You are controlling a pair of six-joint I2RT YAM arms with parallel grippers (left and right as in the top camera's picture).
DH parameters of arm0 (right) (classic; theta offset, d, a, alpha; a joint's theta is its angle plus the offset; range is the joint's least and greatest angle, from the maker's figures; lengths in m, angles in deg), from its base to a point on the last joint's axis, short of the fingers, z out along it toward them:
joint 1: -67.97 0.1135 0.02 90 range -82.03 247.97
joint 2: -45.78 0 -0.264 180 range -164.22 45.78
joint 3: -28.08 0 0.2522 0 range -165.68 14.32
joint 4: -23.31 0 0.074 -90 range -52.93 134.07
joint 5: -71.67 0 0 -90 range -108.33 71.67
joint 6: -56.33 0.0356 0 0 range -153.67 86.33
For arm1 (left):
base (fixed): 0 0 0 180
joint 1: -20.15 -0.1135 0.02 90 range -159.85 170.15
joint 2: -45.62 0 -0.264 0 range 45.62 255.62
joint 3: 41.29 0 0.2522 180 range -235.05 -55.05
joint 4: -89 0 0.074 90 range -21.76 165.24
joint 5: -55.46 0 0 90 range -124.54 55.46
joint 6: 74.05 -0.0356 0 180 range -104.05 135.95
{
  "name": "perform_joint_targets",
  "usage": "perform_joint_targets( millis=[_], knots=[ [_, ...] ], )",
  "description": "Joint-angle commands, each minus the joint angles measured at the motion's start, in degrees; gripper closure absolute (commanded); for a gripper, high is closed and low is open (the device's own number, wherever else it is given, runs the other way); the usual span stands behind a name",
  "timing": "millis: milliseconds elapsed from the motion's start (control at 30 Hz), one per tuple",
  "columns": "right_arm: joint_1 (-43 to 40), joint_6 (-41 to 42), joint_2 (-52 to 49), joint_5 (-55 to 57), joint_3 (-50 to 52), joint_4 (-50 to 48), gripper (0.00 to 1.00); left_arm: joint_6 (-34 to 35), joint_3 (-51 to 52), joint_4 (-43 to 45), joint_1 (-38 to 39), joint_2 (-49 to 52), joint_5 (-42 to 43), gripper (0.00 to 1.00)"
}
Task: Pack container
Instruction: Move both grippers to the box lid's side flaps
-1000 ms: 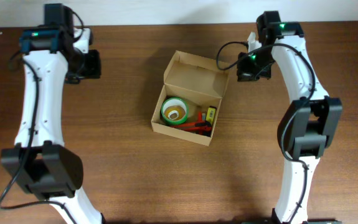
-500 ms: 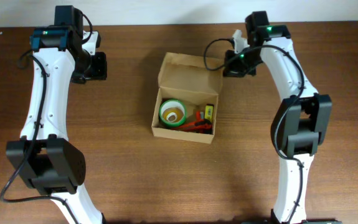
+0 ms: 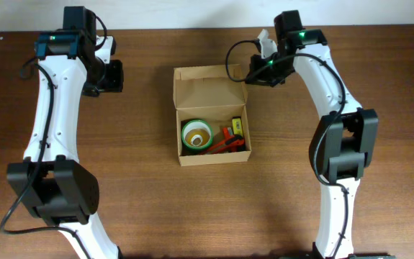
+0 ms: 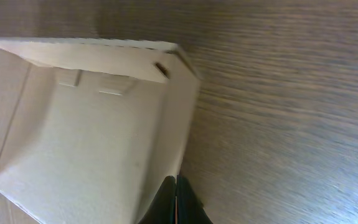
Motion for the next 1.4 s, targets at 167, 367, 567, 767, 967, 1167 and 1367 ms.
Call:
perform_joint_targets(
  millis=[167,367,567,767,967,1167,1367],
  knots=[
    [-5.9,-5.1,-0.7,-4.2,-1.4,3.6,0.97,1.5,0.2,7.6,-0.1,10.3,22.9,0.82],
    [-6.6,-8.5,-0.7,-5.2,-1.2,5.2,0.96,1.9,0.2,8.6,0.0,20.9,40.3,0.98],
    [-7.3,-12.7,-1.9,-15.2,-1.2,6.2,0.96,0.2,0.2,10.0,0.1,26.0,49.4,0.98],
    [-9.6,-13.9,-7.3,-27.9,-1.2,7.4,0.96,-0.8,0.2,12.7,0.1,26.1,54.1,0.98],
    [-9.8,-13.9,-11.9,-31.9,-1.2,7.6,0.96,-0.8,0.2,14.0,0.1,26.3,55.4,0.98],
    [-9.1,-14.1,-13.2,-32.7,-1.2,6.8,0.97,-0.5,0.2,15.2,0.1,28.2,58.1,0.98],
    [-7.5,-14.1,-13.2,-35.2,-1.2,4.9,0.96,-0.1,0.2,15.4,0.2,29.5,59.4,0.98]
  ],
)
